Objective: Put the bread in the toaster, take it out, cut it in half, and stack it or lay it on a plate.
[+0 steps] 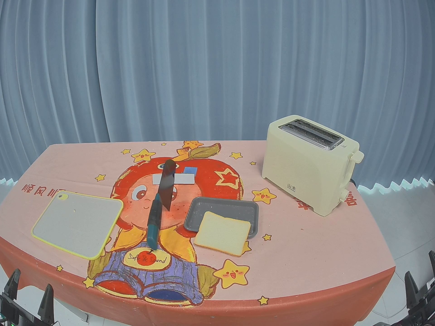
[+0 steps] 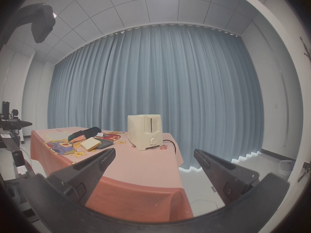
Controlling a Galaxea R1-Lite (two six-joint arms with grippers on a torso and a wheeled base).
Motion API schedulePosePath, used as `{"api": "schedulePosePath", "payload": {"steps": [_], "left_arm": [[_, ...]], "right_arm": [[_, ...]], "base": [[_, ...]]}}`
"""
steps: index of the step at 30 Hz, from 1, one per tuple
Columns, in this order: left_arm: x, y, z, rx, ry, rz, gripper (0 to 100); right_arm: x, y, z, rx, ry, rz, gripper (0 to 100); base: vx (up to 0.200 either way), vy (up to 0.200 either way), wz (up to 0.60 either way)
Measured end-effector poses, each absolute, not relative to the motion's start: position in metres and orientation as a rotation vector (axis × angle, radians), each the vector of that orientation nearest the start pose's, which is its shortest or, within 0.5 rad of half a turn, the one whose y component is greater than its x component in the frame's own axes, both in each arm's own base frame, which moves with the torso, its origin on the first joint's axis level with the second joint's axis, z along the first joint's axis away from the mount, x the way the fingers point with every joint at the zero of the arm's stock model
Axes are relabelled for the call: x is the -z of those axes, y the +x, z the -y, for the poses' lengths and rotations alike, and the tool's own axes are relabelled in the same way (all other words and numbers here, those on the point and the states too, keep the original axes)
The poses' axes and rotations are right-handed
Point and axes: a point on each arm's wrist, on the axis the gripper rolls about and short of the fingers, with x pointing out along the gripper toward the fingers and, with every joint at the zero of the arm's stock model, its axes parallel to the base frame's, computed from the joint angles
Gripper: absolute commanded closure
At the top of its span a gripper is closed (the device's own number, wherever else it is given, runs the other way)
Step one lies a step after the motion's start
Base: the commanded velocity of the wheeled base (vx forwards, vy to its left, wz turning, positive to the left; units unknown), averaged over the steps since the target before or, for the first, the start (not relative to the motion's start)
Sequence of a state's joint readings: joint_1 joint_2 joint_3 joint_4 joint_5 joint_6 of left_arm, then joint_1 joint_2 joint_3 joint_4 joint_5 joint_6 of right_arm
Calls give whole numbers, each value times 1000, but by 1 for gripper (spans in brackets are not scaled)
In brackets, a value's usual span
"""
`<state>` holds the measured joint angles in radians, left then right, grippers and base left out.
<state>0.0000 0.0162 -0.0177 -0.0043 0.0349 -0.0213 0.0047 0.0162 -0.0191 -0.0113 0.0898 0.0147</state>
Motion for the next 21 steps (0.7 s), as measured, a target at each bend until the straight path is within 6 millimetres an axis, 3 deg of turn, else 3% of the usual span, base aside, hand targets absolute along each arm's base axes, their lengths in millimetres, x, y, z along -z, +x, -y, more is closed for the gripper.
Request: {"api": "schedulePosePath", "payload": {"steps": [6, 15, 21], "left_arm": [[-81, -23, -1, -35, -21, 6, 0], [-81, -23, -1, -35, -21, 6, 0], [-81, -23, -1, -35, -21, 6, 0]], "right_arm": [[-90, -24, -2, -134, 48, 13, 0], [-119, -17, -1, -240, 317, -71, 0], [-132, -6, -4, -339, 383, -166, 0]], "base": [[0, 0, 0], [0, 0, 0], [0, 0, 0]]}}
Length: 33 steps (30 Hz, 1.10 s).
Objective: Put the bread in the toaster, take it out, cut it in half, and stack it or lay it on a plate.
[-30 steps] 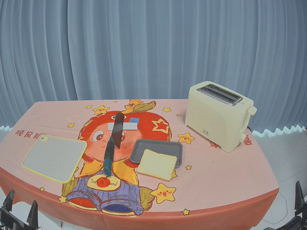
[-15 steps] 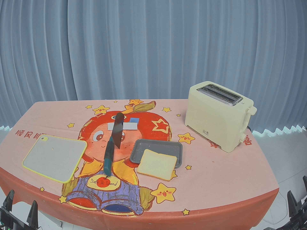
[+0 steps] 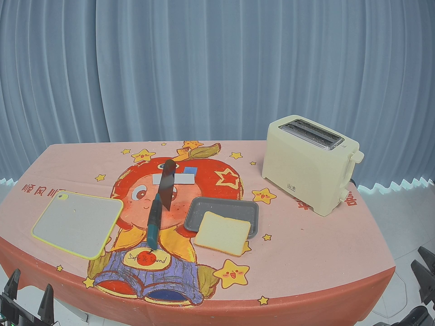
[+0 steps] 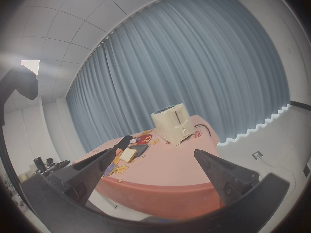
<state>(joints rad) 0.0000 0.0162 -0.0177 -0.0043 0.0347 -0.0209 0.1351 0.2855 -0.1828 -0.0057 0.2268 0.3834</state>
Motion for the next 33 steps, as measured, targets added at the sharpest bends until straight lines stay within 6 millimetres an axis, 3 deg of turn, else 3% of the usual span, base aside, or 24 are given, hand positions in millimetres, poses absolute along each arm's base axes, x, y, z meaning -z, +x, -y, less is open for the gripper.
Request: {"api": "schedulePosePath", "payload": {"steps": [18, 33], "left_arm": [[-81, -23, -1, -35, -21, 6, 0], [-81, -23, -1, -35, -21, 6, 0]], "right_arm": [[-144, 30, -17, -577, 542, -500, 0], [-154, 61, -34, -690, 522, -702, 0]], "base": [[0, 0, 0], [0, 0, 0]]}}
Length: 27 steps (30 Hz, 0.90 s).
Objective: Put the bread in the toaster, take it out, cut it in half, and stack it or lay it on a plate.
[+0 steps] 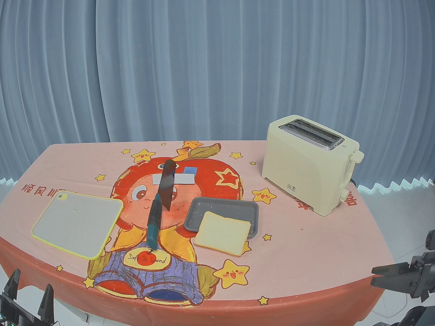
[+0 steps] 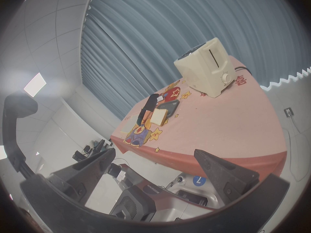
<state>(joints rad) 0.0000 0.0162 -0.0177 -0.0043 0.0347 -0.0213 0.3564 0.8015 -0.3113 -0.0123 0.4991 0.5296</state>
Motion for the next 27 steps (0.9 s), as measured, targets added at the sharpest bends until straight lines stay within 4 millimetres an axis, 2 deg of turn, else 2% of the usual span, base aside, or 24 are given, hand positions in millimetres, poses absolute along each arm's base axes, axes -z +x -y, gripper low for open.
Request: {"api": "schedulePosePath", "payload": {"steps": [12, 22, 27], "left_arm": [[-81, -23, -1, -35, -21, 6, 0], [-81, -23, -1, -35, -21, 6, 0], [-81, -23, -1, -35, -21, 6, 0]], "right_arm": [[-151, 101, -53, -679, 536, -813, 0], [-152, 129, -89, -792, 558, -812, 0], [-149, 142, -105, -762, 542, -805, 0]], "base": [[0, 0, 0], [0, 0, 0], [0, 0, 0]]}}
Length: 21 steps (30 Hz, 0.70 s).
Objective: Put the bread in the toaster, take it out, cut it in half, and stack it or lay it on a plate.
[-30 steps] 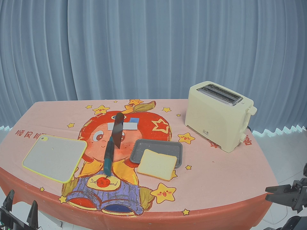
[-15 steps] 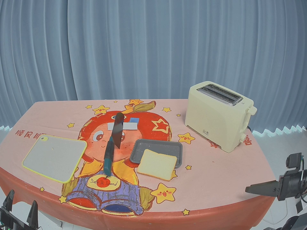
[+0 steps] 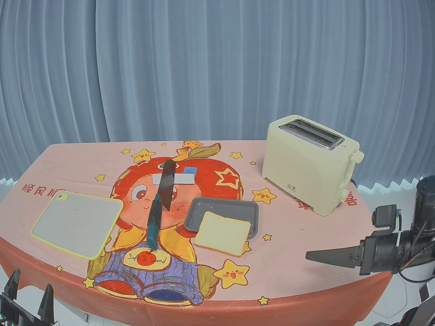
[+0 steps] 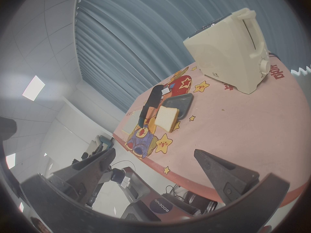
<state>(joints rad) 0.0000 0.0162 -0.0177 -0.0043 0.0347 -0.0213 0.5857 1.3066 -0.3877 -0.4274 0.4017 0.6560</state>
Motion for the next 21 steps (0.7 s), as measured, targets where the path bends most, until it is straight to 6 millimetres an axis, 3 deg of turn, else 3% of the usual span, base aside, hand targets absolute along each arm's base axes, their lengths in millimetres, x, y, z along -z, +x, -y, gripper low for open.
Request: {"api": "schedulePosePath", "payload": {"steps": [21], "left_arm": [[-81, -23, -1, -35, -21, 6, 0]], "right_arm": [[-126, 203, -179, -712, 514, -841, 0]], "base": [[0, 0, 0]]}}
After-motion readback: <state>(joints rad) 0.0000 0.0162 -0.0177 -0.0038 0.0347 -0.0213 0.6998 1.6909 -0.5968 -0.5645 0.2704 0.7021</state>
